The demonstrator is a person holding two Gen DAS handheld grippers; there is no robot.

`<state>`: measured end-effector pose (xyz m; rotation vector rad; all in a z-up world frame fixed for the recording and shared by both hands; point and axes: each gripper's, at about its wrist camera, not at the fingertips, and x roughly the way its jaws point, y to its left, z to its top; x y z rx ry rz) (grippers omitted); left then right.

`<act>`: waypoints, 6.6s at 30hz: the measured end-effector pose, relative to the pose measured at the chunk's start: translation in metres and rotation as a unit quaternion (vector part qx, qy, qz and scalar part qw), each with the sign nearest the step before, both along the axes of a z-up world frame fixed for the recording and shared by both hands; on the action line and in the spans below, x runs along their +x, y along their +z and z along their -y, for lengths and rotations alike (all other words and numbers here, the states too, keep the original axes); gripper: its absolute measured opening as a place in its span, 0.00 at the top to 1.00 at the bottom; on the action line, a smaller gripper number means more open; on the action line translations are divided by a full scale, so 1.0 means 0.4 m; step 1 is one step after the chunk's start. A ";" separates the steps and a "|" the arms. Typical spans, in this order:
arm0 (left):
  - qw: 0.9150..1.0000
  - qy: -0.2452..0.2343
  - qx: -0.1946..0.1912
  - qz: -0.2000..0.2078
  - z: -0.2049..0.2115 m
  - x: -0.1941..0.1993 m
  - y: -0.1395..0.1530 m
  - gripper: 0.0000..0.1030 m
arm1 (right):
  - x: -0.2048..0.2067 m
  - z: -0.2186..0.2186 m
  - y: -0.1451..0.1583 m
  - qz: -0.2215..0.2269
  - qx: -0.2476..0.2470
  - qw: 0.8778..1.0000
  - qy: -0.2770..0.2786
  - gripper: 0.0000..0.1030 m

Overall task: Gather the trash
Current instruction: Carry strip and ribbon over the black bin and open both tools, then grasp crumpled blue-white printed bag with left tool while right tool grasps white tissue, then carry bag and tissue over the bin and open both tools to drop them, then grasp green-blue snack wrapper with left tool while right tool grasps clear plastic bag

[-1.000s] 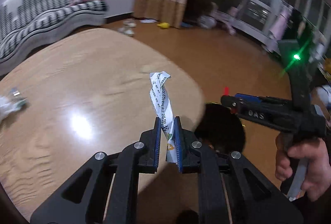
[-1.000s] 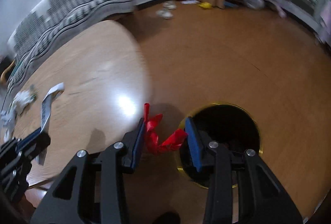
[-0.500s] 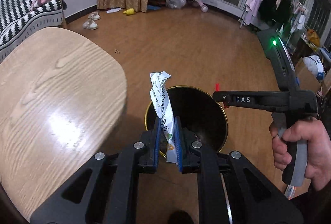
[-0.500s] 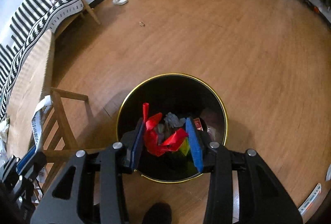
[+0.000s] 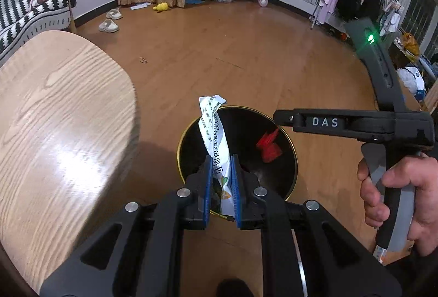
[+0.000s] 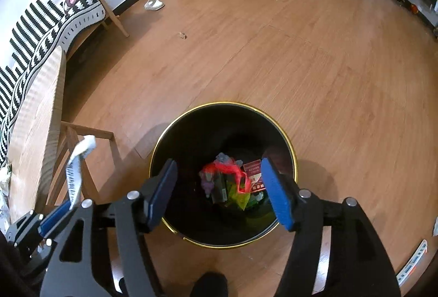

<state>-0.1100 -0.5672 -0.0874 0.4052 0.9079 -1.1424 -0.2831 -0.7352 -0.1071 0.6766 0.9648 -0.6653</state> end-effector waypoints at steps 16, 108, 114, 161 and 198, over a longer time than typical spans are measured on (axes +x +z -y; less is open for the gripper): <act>0.999 -0.022 0.003 -0.030 0.075 -0.014 -0.053 0.37 | -0.076 0.024 0.036 0.016 -0.014 0.999 -0.032 0.38; 0.944 0.321 -0.052 0.061 -0.829 0.375 0.287 0.60 | 0.529 -0.669 0.311 0.097 -0.110 0.955 0.259 0.91; 0.968 0.243 -0.055 0.041 -0.602 0.273 0.265 0.60 | 0.359 -0.474 0.300 0.091 -0.108 0.971 0.195 0.91; 0.999 0.035 -0.009 0.002 -0.006 -0.025 0.072 0.60 | -0.068 -0.036 0.105 0.026 -0.012 1.000 -0.005 0.33; 0.978 0.187 -0.073 0.062 -0.466 0.194 0.244 0.08 | 0.325 -0.415 0.224 0.081 -0.043 0.983 0.161 0.33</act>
